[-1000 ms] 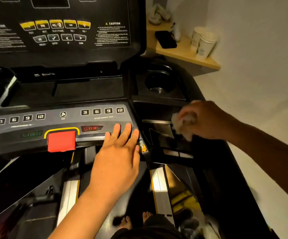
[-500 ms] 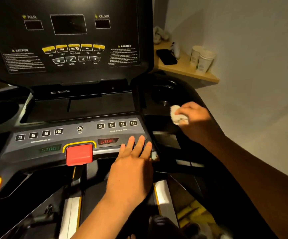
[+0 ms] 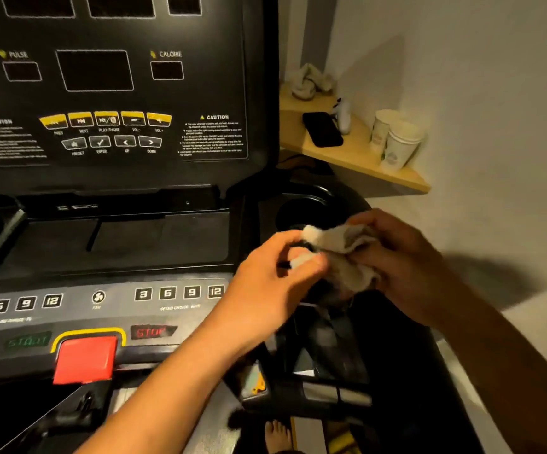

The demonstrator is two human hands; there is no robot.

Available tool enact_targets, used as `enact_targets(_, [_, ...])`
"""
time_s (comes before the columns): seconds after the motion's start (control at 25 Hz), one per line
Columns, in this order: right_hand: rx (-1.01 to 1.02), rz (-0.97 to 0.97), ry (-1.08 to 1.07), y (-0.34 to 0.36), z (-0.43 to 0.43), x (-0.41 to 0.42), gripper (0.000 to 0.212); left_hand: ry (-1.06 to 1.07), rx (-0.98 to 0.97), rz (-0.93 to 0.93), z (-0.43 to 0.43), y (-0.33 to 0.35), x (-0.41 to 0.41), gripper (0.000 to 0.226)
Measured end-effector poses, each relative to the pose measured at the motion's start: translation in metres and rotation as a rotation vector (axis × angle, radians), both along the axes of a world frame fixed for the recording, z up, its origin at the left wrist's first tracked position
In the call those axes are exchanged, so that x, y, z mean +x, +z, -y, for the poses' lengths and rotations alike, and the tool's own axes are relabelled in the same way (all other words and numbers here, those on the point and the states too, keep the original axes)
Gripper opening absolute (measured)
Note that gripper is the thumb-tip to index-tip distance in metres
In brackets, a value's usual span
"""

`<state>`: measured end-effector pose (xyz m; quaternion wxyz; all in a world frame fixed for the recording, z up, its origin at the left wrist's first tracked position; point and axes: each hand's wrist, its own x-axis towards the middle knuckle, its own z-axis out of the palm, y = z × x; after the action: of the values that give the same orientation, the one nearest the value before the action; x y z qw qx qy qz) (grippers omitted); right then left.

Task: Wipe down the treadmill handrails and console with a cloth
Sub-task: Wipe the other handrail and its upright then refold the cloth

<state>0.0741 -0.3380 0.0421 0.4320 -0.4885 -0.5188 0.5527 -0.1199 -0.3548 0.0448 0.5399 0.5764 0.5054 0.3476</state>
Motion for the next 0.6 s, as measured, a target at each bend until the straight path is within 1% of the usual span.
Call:
enact_targets(0.04, [-0.021,0.009,0.074,-0.003,0.0,-0.004,0.039,-0.007,-0.079,0.094,-0.01,0.0,0.008,0.029])
enact_targets(0.08, [-0.021,0.038,0.16,-0.004,-0.002,-0.003,0.037,0.003,-0.077,0.068,-0.018,-0.002,0.013,0.022])
enact_targets(0.12, [0.006,0.106,0.251,-0.005,-0.006,0.003,0.033,0.034,-0.057,0.016,-0.025,-0.004,0.015,0.015])
enact_targets(0.16, [0.062,0.241,0.332,-0.009,-0.012,0.01,0.038,0.08,-0.052,-0.013,-0.031,-0.005,0.017,0.011])
enact_targets(0.2, [0.135,0.431,0.367,-0.01,-0.021,0.014,0.048,0.138,-0.074,-0.007,-0.038,-0.007,0.017,0.011])
enact_targets(0.24, [0.242,0.625,0.345,-0.011,-0.034,0.015,0.051,0.179,-0.103,0.019,-0.045,-0.007,0.017,0.012])
enact_targets(0.28, [0.381,0.788,0.28,-0.01,-0.05,0.014,0.046,0.202,-0.099,0.012,-0.051,-0.01,0.016,0.015])
enact_targets(0.32, [0.497,0.93,0.219,-0.008,-0.07,0.011,0.037,0.213,-0.015,-0.112,-0.057,-0.013,0.015,0.019])
enact_targets(0.36, [0.558,1.08,0.175,-0.006,-0.091,0.008,0.034,0.195,0.129,-0.356,-0.064,-0.017,0.012,0.025])
enact_targets(0.4, [0.568,1.218,0.162,-0.009,-0.116,0.005,0.038,0.142,0.271,-0.647,-0.069,-0.023,0.008,0.031])
enact_targets(0.44, [0.512,1.358,0.18,-0.014,-0.137,-0.002,0.042,0.066,0.377,-0.902,-0.073,-0.027,0.007,0.035])
enact_targets(0.48, [0.427,1.482,0.214,-0.021,-0.153,-0.013,0.041,-0.025,0.427,-1.065,-0.077,-0.029,0.006,0.034])
enact_targets(0.52, [0.358,1.582,0.252,-0.032,-0.163,-0.025,0.036,-0.125,0.465,-1.157,-0.081,-0.032,0.004,0.032])
enact_targets(0.6, [0.252,1.643,0.292,-0.063,-0.167,-0.051,0.027,-0.261,0.513,-1.231,-0.083,-0.04,0.003,0.029])
